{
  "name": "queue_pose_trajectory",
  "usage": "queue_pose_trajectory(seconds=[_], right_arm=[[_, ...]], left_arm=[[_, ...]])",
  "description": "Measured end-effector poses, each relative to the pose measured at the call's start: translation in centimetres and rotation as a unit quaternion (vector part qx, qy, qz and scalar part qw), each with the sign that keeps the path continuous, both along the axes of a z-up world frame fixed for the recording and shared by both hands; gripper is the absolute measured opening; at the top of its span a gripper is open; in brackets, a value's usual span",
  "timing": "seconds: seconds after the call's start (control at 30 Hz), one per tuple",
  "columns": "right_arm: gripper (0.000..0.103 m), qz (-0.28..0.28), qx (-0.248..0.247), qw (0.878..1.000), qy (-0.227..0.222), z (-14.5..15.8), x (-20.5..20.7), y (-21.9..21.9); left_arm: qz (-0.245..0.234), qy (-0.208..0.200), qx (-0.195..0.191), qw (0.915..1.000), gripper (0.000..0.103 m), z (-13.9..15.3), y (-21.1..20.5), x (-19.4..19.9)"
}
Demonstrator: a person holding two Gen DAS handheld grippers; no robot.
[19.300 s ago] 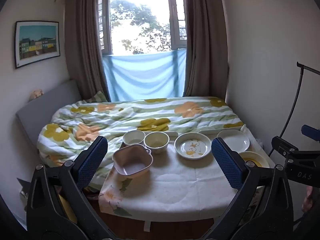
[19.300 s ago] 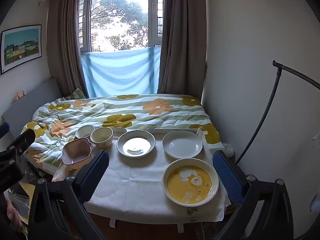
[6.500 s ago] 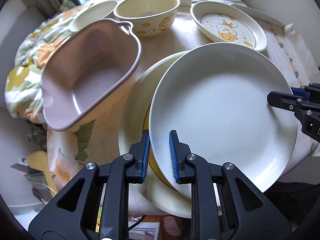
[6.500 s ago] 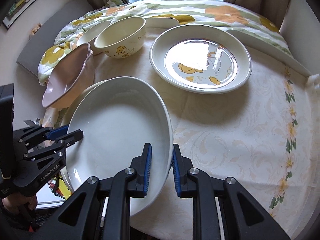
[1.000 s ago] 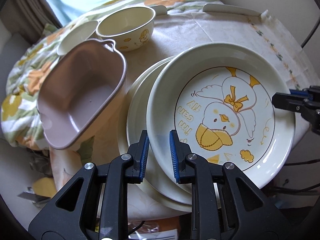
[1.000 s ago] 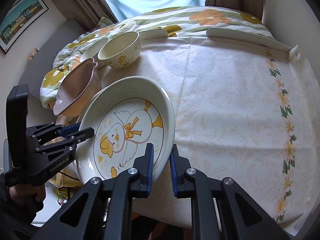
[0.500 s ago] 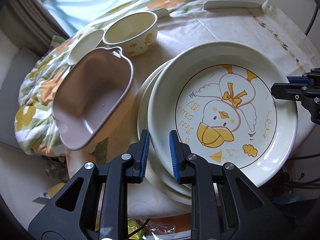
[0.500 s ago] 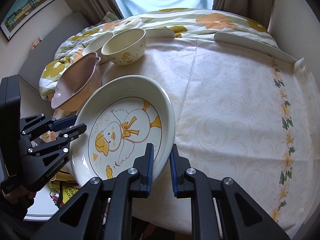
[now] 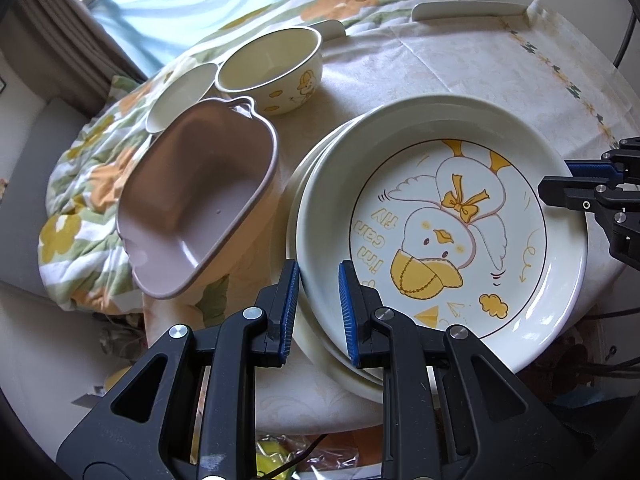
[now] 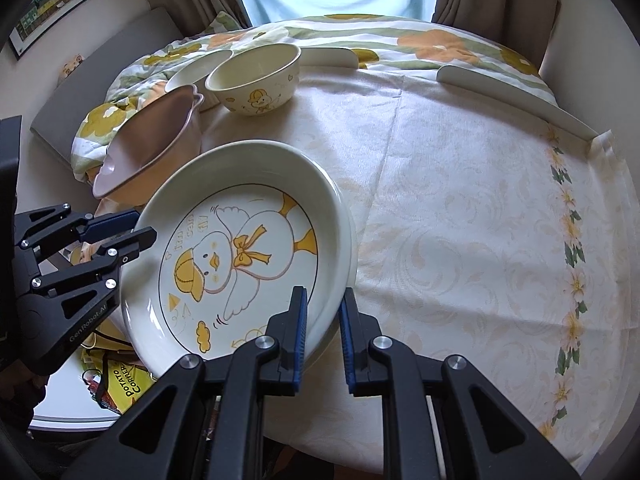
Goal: Organize plates and bowls
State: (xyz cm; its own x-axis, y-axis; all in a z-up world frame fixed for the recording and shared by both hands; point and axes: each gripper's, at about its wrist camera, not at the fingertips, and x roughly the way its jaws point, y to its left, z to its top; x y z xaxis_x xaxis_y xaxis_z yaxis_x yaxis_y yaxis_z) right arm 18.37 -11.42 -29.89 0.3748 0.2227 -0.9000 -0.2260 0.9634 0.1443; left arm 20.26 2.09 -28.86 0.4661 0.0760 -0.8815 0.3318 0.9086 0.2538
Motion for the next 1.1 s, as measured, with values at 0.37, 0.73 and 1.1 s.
queue_pose_trajectory(seconds=[0.37,0.73,1.1], right_arm=[[0.014,0.004,-0.006,1.000,-0.003,0.2,-0.1,0.1],[0.015,0.012,0.011,0.999,-0.038,3.9,0.5,-0.8],[0.097,0.089,0.080,0.989,-0.084,10.0,5.8,3.3]], left_arm=[[0.012,0.001,0.001,0.9999,0.017,0.1,0.2,0.2],[0.067,-0.040,-0.054,0.9955,0.017,5.3,2.2,0.1],[0.225,-0.138,-0.125,0.9565,0.103,11.5,11.5,0.0]])
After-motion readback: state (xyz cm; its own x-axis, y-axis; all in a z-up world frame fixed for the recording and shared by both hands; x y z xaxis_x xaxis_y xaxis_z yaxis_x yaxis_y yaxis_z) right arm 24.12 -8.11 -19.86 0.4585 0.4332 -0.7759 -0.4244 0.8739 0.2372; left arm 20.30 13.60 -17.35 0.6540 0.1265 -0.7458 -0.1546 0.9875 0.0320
